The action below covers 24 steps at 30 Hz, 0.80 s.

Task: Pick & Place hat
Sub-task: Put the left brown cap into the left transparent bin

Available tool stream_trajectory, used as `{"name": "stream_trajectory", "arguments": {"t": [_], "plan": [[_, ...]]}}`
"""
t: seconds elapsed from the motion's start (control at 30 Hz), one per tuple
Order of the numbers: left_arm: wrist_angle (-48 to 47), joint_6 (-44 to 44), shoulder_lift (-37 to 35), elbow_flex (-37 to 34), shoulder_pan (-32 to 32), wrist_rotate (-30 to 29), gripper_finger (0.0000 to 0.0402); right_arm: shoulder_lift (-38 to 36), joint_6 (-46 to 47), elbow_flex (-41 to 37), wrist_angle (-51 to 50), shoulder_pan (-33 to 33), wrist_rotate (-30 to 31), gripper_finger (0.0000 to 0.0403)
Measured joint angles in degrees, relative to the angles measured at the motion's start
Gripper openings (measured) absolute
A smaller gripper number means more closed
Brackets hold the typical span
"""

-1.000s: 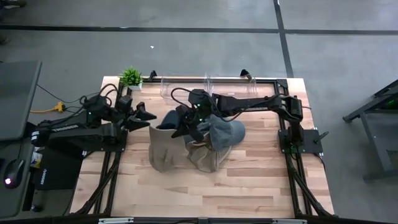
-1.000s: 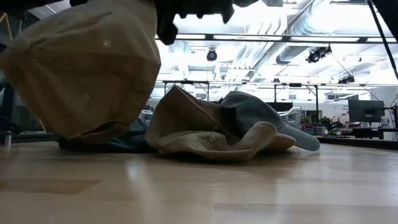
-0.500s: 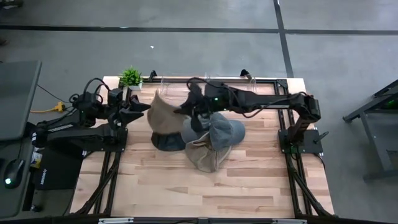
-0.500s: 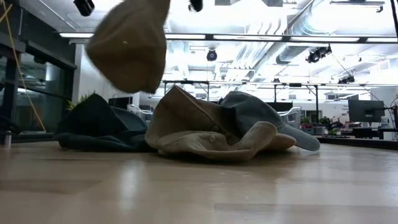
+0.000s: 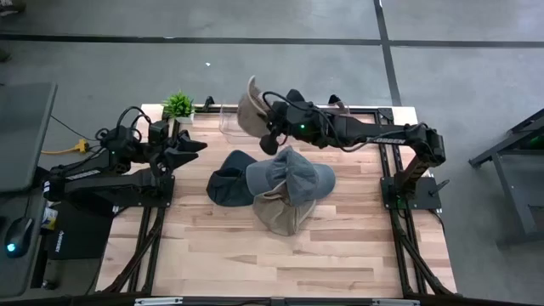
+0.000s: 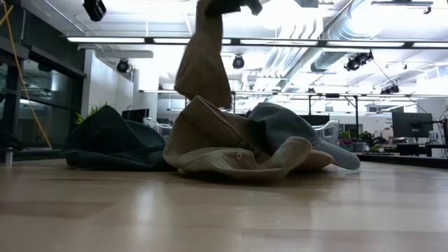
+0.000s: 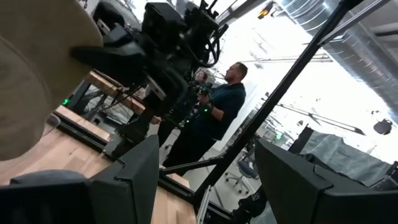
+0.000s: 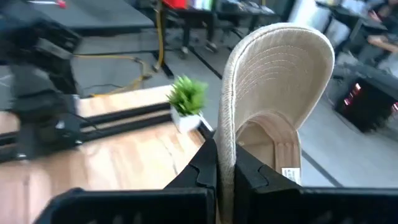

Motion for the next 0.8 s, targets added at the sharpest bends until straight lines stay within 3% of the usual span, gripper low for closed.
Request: {"name": "stream_trajectory", "arguments": {"t": [0.17,0.37,0.47,0.67,0.8], "plan": [[-1.39,-0.01,-0.02,0.02,0.0,-0.12,0.0224,0.13,0.56,0.86,-1.05,-2.97,0.16,0.0005],[-5.64,-0.04,-0.02,0.04,0.0,-2.39,0.0224,3.77,-0.07,8.83,-5.89,-5.45,-1.12,0.0005],[-9.7,-0.03,0.0,0.07,0.0,-7.55,0.0224,7.31,-0.09,14.43,-11.73,-5.9,-0.46,0.0005],[-20.0,-2.01,2.38,0.06,0.0,-23.88,0.0224,13.51,-0.53,23.52,-19.72,-6.16,-1.46,0.0005],[-17.4,6.5,5.73,0.04,0.0,-28.56,0.0224,14.49,-1.29,24.38,-20.89,-6.1,-4.73,0.0005]]}}
